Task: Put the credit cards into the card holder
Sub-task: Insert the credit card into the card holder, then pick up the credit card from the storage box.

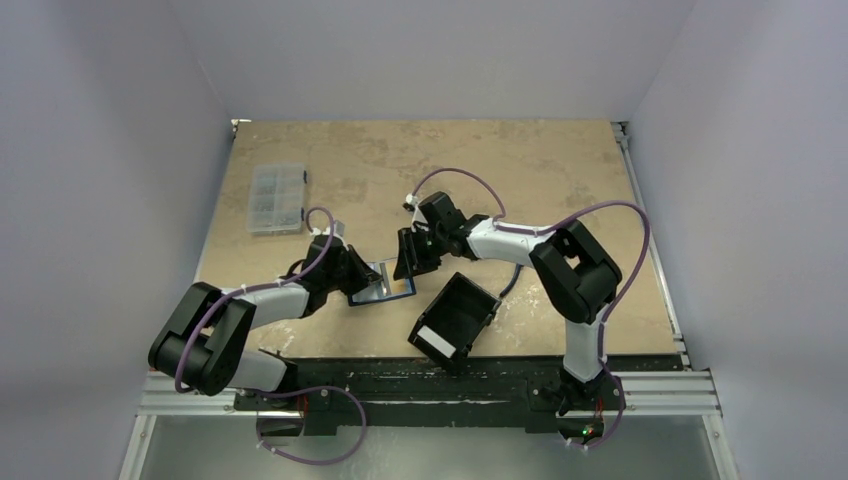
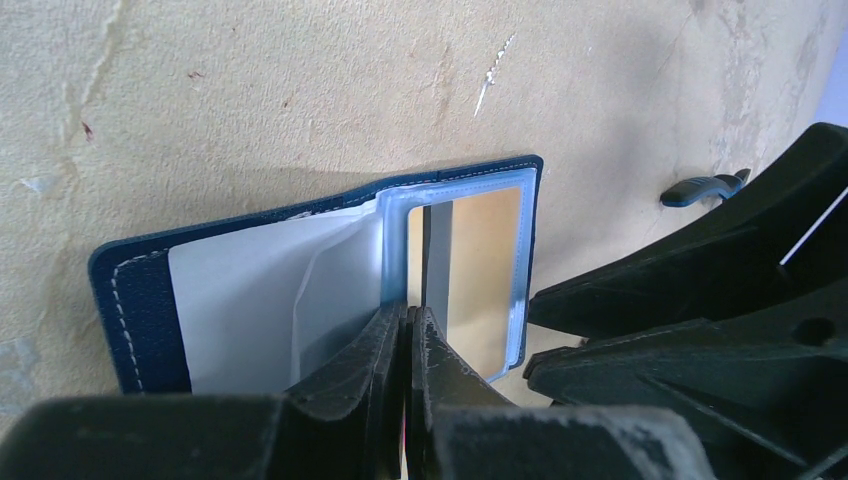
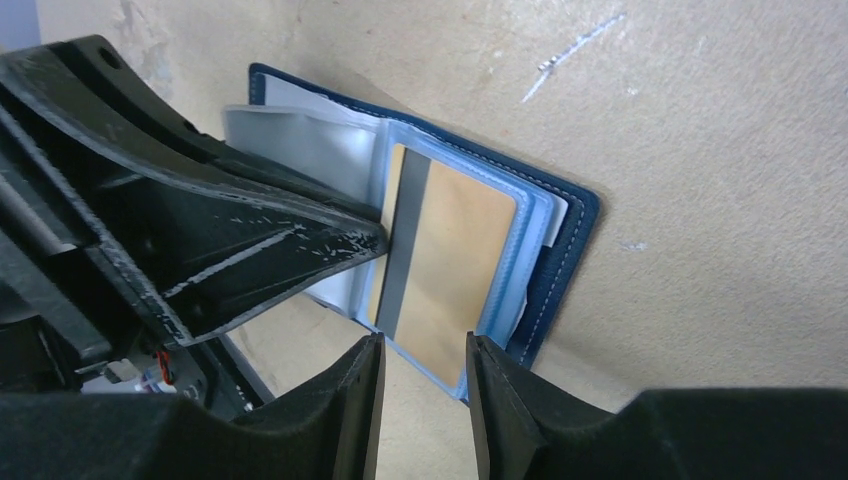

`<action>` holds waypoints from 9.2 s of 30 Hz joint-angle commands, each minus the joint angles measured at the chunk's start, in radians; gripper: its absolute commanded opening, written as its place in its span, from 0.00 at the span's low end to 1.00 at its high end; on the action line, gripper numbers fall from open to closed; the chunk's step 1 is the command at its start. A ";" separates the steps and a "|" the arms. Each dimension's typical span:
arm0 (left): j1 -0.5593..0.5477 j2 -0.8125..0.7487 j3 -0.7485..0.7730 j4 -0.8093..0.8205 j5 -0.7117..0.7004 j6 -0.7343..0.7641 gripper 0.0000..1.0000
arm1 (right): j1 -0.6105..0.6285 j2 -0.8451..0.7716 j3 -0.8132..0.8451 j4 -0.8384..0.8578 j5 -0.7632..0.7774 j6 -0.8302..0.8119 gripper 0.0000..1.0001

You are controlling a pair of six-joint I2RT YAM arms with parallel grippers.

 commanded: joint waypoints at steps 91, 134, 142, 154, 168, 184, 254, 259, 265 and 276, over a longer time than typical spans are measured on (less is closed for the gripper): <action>-0.006 -0.060 -0.024 -0.177 -0.023 0.067 0.00 | -0.003 -0.027 -0.046 0.090 -0.086 0.041 0.45; -0.005 -0.472 0.150 -0.553 -0.045 0.076 0.18 | 0.080 0.067 0.080 0.146 -0.210 0.094 0.45; -0.005 -0.666 0.406 -0.968 -0.370 0.151 0.27 | 0.167 0.128 0.154 0.151 -0.176 0.122 0.49; -0.005 -0.662 0.436 -0.946 -0.318 0.153 0.28 | 0.190 0.112 0.162 0.122 -0.183 0.097 0.52; -0.005 -0.582 0.319 -0.757 -0.170 0.092 0.29 | 0.167 -0.011 0.143 -0.025 -0.077 -0.010 0.56; -0.008 -0.544 0.136 -0.491 0.260 0.009 0.41 | 0.150 -0.574 -0.144 -0.528 0.198 -0.183 0.75; -0.008 -0.540 0.121 -0.494 0.230 0.019 0.50 | 0.219 -0.550 -0.341 -0.312 0.070 -0.067 0.23; -0.008 -0.544 0.120 -0.494 0.230 0.019 0.50 | 0.219 -0.560 -0.338 -0.322 0.075 -0.069 0.15; -0.008 -0.550 0.116 -0.499 0.225 0.021 0.50 | 0.219 -0.583 -0.316 -0.366 0.123 -0.075 0.08; -0.008 -0.547 0.132 -0.602 0.177 0.063 0.49 | 0.219 -0.614 -0.283 -0.451 0.311 -0.079 0.00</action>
